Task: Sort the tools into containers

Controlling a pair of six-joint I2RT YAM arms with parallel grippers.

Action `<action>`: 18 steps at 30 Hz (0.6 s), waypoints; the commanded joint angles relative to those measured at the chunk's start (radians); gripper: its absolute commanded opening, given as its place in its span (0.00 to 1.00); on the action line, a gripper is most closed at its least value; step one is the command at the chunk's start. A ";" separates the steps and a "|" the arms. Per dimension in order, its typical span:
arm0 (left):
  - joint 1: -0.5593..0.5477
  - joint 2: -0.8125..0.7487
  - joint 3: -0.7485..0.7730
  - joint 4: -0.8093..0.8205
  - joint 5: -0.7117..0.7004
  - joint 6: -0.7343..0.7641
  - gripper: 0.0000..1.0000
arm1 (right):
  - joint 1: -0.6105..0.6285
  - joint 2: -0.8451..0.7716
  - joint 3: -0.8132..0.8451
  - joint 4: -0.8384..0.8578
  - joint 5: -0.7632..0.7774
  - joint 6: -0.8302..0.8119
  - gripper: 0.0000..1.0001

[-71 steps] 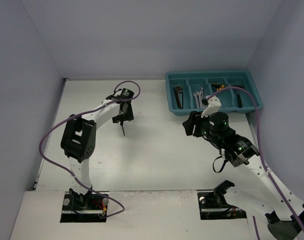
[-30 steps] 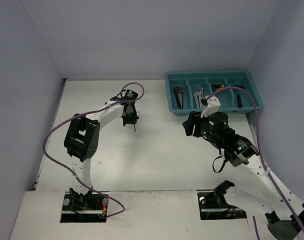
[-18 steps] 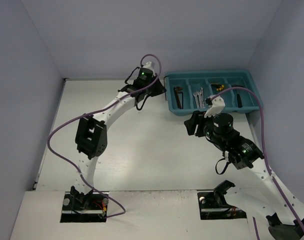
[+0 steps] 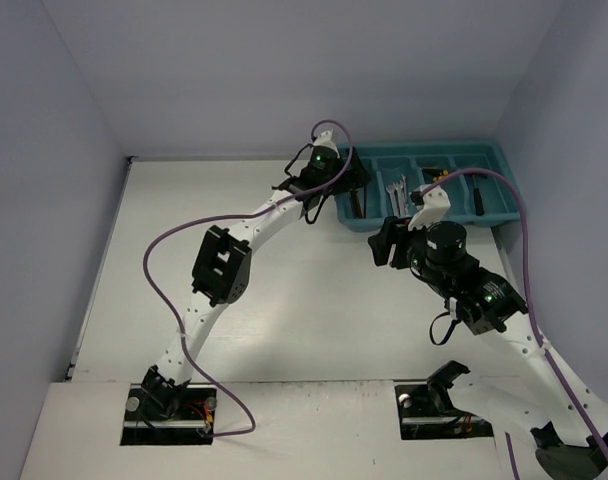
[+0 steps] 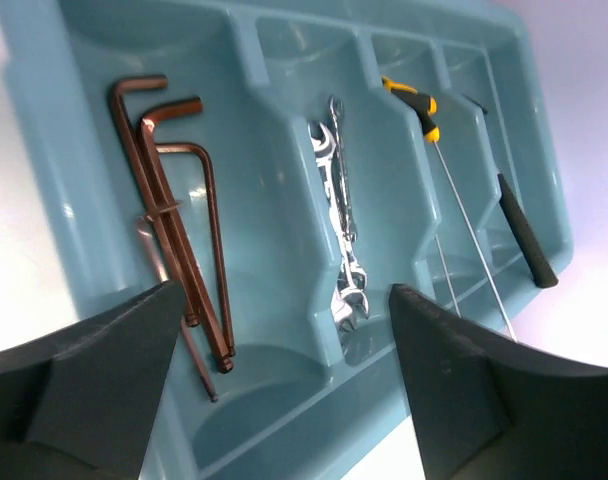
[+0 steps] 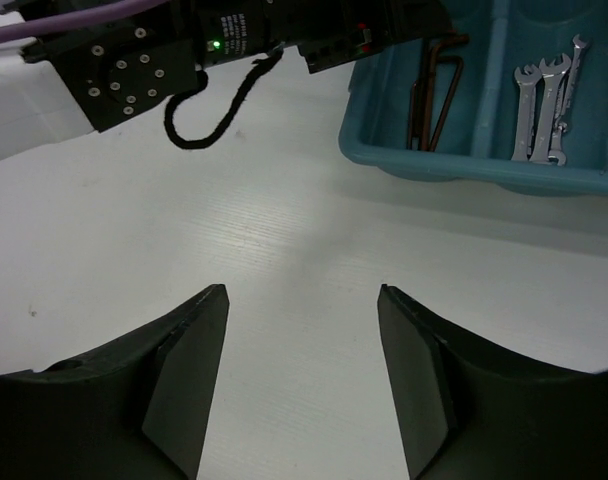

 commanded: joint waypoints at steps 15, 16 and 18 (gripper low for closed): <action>0.012 -0.992 -0.614 -0.377 -0.447 0.480 0.89 | -0.009 -0.247 0.034 0.042 0.366 -0.126 1.00; 0.014 -1.048 -0.650 -0.404 -0.479 0.486 0.89 | -0.009 -0.268 0.029 0.042 0.381 -0.137 1.00; 0.019 -1.114 -0.690 -0.449 -0.534 0.492 0.90 | -0.009 -0.292 0.021 0.042 0.405 -0.160 1.00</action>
